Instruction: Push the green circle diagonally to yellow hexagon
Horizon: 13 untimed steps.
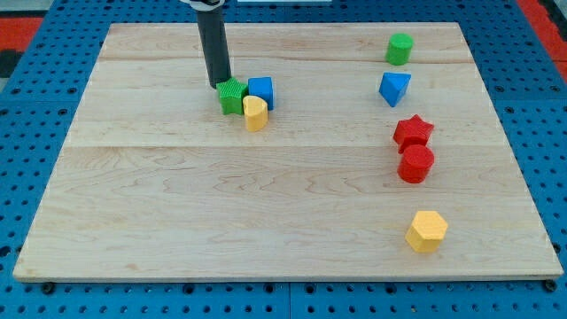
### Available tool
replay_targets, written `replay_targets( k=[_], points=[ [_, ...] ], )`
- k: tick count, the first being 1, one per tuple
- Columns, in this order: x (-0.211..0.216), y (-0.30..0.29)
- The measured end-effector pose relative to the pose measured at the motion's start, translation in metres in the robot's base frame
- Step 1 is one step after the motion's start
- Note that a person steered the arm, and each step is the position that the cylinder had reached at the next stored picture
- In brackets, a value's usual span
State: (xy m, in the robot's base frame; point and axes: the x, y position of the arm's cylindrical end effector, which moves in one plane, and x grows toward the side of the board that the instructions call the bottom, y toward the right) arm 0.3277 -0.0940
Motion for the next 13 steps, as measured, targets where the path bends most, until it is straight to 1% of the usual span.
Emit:
replay_targets(
  k=[1,2,3,4,5,6,8,9,10,11,12,13],
  points=[
    [-0.026,0.003],
    [-0.069,0.074],
    [-0.096,0.165],
    [-0.125,0.239],
    [-0.117,0.256],
    [-0.095,0.256],
    [-0.082,0.34],
    [-0.073,0.305],
    [-0.048,0.293],
    [-0.021,0.239],
    [-0.021,0.204],
    [-0.036,0.2]
  ],
)
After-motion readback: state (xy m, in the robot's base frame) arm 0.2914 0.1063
